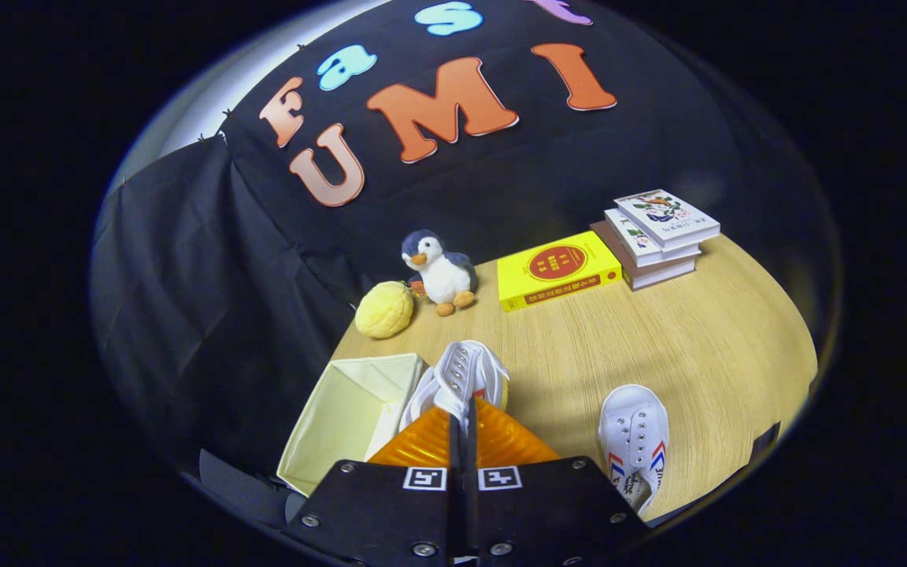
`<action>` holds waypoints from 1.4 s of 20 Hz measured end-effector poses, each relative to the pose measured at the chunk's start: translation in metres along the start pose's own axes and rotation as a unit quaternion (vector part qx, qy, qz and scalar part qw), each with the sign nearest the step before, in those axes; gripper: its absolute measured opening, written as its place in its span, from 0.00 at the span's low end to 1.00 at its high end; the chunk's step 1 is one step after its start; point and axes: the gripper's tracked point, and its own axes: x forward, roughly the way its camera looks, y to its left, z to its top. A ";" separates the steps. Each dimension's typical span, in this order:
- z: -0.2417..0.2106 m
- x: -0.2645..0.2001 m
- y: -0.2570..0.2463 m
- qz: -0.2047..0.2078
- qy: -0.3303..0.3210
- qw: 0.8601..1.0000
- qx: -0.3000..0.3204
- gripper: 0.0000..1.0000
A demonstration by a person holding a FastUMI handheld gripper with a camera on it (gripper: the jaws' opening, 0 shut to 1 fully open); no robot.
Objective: Open the storage box then place both shoes into the box .Put the left shoe in first, then the right shoe, with the right side of both shoes facing outward in a uniform manner.
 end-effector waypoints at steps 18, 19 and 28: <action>-0.085 0.076 0.137 -0.014 0.105 0.994 0.000 0.01; -0.095 0.083 0.136 -0.025 0.117 0.993 0.003 0.03; -0.123 0.089 0.166 0.043 0.159 0.986 0.013 0.16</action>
